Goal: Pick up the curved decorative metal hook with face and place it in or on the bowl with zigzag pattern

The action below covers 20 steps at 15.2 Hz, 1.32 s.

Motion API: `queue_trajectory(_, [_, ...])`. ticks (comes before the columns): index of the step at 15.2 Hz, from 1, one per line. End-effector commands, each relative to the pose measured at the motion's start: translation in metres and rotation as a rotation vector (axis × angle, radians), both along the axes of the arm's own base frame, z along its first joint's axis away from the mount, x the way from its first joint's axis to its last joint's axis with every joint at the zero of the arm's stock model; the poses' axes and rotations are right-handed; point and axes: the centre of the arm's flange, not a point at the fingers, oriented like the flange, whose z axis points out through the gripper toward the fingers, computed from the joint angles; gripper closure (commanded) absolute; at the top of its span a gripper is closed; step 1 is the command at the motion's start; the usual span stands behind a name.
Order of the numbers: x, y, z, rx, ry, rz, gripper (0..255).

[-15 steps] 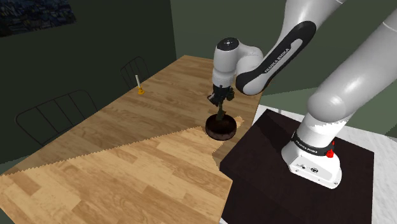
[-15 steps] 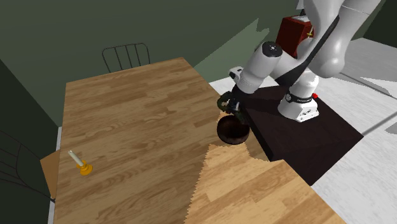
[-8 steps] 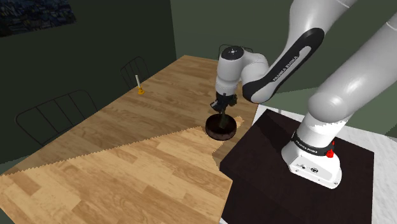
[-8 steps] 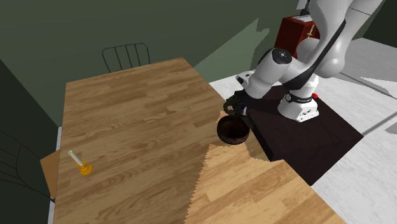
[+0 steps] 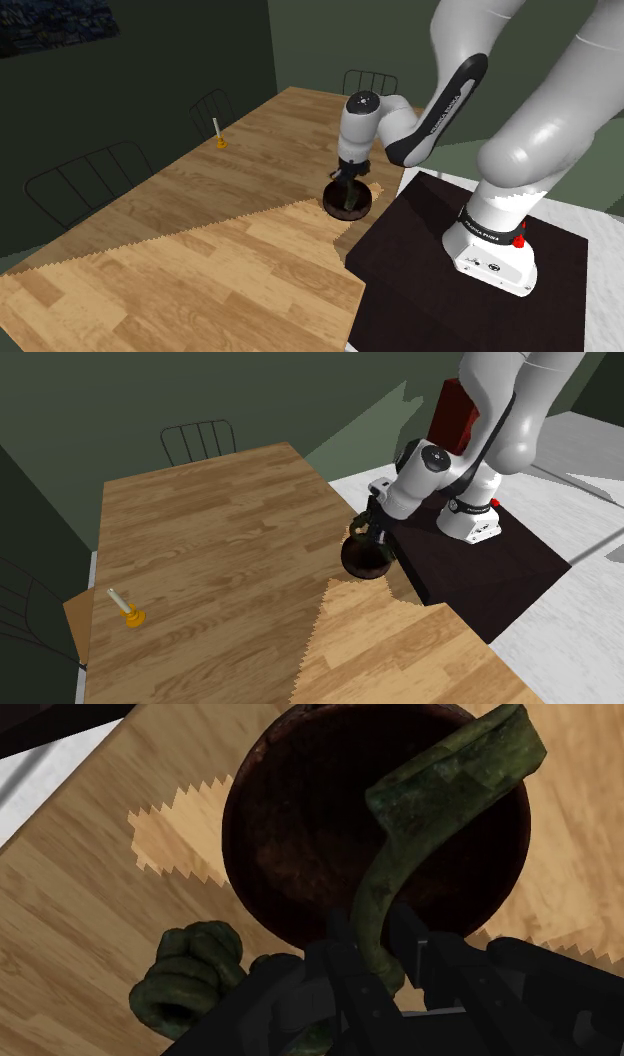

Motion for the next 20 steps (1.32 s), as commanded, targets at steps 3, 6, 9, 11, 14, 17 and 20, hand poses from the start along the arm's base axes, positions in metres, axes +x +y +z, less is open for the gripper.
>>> queue_trajectory(3, [0.000,0.000,-0.018,0.001,-0.002,0.002,255])
queue_trajectory(6, [0.000,0.000,-0.018,0.001,-0.002,0.002,255])
queue_trajectory(9, [0.000,0.000,-0.018,0.001,-0.002,0.002,255])
queue_trajectory(11, [0.000,0.000,-0.018,0.001,-0.002,0.002,0])
queue_trajectory(14, [0.000,0.000,-0.018,0.001,-0.002,0.002,0])
queue_trajectory(17, [-0.006,0.007,0.007,0.001,-0.002,0.002,0])
queue_trajectory(20, [-0.011,0.013,0.029,0.001,-0.002,0.002,0])
